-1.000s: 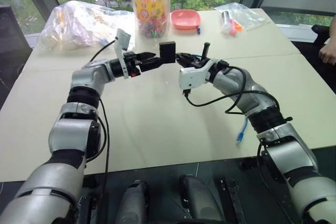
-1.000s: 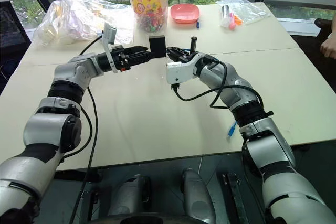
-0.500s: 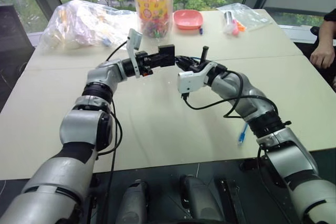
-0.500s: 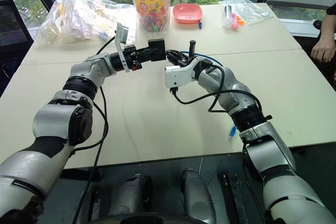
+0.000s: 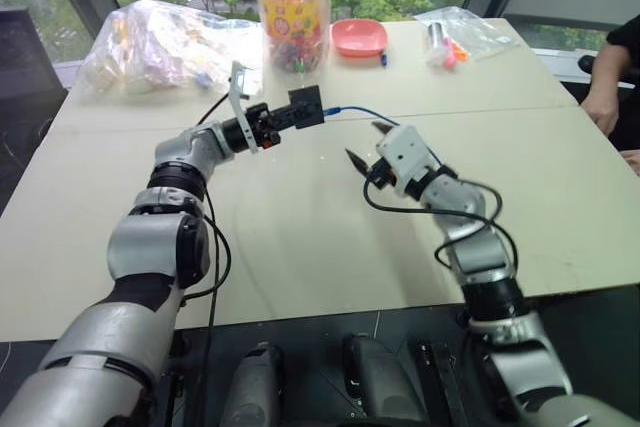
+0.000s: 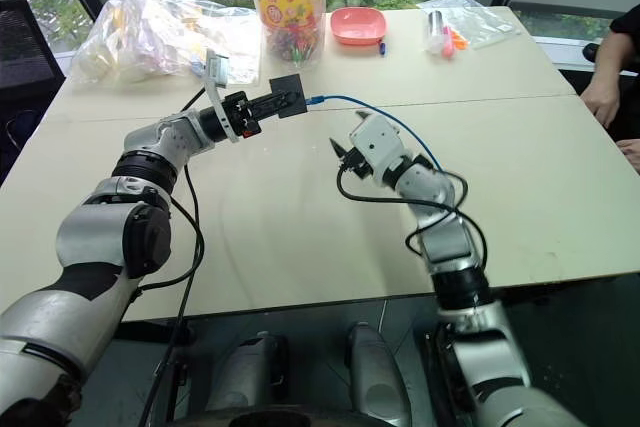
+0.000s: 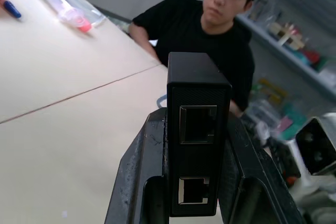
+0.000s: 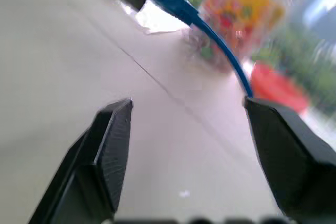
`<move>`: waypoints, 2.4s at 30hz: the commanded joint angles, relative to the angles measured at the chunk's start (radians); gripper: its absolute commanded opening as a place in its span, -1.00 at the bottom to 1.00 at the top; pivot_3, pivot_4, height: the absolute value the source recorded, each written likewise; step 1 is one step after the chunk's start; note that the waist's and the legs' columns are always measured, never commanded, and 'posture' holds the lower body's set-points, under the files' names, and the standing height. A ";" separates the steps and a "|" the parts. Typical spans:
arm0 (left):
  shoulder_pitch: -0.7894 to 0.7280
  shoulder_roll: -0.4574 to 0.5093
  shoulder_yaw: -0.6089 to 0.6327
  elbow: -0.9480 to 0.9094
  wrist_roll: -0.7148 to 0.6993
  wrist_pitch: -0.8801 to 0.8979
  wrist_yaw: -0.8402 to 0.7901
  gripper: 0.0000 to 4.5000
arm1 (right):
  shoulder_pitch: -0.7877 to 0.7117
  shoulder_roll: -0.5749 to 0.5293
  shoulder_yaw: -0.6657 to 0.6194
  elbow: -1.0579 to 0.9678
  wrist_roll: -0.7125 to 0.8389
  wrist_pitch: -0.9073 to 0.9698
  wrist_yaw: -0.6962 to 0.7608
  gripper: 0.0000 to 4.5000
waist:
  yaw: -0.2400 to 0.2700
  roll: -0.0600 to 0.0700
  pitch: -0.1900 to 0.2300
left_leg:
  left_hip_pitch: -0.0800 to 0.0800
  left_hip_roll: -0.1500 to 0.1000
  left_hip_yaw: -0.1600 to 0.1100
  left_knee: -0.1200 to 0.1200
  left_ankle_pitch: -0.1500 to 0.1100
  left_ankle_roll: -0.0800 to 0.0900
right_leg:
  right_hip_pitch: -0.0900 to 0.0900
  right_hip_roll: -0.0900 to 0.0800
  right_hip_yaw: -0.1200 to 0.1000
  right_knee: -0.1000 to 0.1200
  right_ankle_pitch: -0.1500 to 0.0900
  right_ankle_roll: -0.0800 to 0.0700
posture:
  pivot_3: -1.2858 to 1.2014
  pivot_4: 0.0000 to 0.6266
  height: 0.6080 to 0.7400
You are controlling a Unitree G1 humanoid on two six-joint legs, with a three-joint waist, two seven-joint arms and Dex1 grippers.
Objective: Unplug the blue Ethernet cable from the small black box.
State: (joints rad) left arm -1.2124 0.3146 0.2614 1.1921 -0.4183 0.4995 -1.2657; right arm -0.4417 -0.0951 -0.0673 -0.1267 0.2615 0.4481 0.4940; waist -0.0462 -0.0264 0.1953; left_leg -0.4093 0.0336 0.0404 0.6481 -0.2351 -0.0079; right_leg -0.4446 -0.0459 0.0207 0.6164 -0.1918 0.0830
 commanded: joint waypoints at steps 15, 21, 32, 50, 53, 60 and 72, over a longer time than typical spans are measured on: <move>0.078 0.007 0.016 -0.264 -0.129 0.317 -0.141 -0.77 | -0.049 0.219 -0.136 -0.126 0.602 0.279 -0.210 0.49 | 0.003 0.000 0.000 | 0.000 0.000 -0.004 0.000 0.000 0.000 | 0.001 0.000 -0.003 -0.001 0.000 -0.001 | 0.03 -0.52 1.00; 0.102 -0.001 0.010 -0.317 -0.147 0.344 -0.126 -0.77 | -0.059 0.206 -0.123 -0.099 0.609 0.255 -0.200 0.49 | 0.003 0.000 0.000 | 0.000 0.000 -0.004 0.000 0.000 0.000 | 0.001 0.000 -0.003 -0.001 0.000 -0.001 | 0.03 -0.52 1.00; 0.120 -0.001 0.006 -0.357 -0.167 0.370 -0.116 -0.77 | -0.067 0.222 -0.115 -0.067 0.630 0.207 -0.201 -0.30 | 0.002 0.000 0.000 | 0.000 0.000 -0.004 0.000 0.000 0.000 | 0.001 0.000 -0.003 -0.001 0.000 -0.001 | 0.03 -0.52 1.00; 0.148 0.088 0.009 -0.342 -0.170 0.374 -0.108 -0.77 | -0.092 0.200 -0.223 -0.008 0.646 0.082 -0.309 -0.98 | -0.001 0.000 0.000 | 0.000 0.000 -0.004 0.000 0.000 0.000 | 0.001 0.000 -0.003 -0.001 0.000 -0.001 | 0.03 -0.52 1.00; 0.178 0.147 -0.011 -0.350 -0.165 0.392 -0.135 -0.77 | -0.102 0.163 -0.274 0.017 0.654 0.038 -0.332 -0.98 | 0.001 0.000 0.000 | 0.000 0.000 -0.004 -0.001 0.000 0.000 | 0.001 0.000 -0.003 -0.001 0.000 -0.001 | 0.03 -0.52 1.00; 0.200 0.186 -0.024 -0.370 -0.158 0.355 -0.111 -0.77 | -0.127 0.103 -0.286 0.067 0.643 0.009 -0.326 -0.98 | 0.005 0.001 0.000 | -0.002 -0.001 -0.004 -0.001 0.000 0.000 | 0.001 -0.002 -0.004 -0.003 0.000 -0.001 | 0.03 -0.52 1.00; 0.221 -0.053 -0.070 -0.346 0.082 -0.316 0.355 -0.77 | -0.611 -0.159 -0.239 0.609 0.426 -0.081 -0.111 -0.98 | 0.002 0.001 0.000 | -0.001 -0.001 -0.001 -0.002 -0.001 0.002 | -0.001 -0.001 -0.002 -0.003 0.000 0.000 | 0.03 -0.52 1.00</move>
State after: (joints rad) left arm -0.9857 0.2624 0.2000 0.8591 -0.3730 0.2878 -0.9567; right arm -1.0073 -0.2423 -0.3107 0.4384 0.7099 0.3966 0.3430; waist -0.0446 -0.0257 0.1955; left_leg -0.4105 0.0333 0.0396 0.6462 -0.2370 -0.0046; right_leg -0.4455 -0.0459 0.0190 0.6136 -0.1916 0.0826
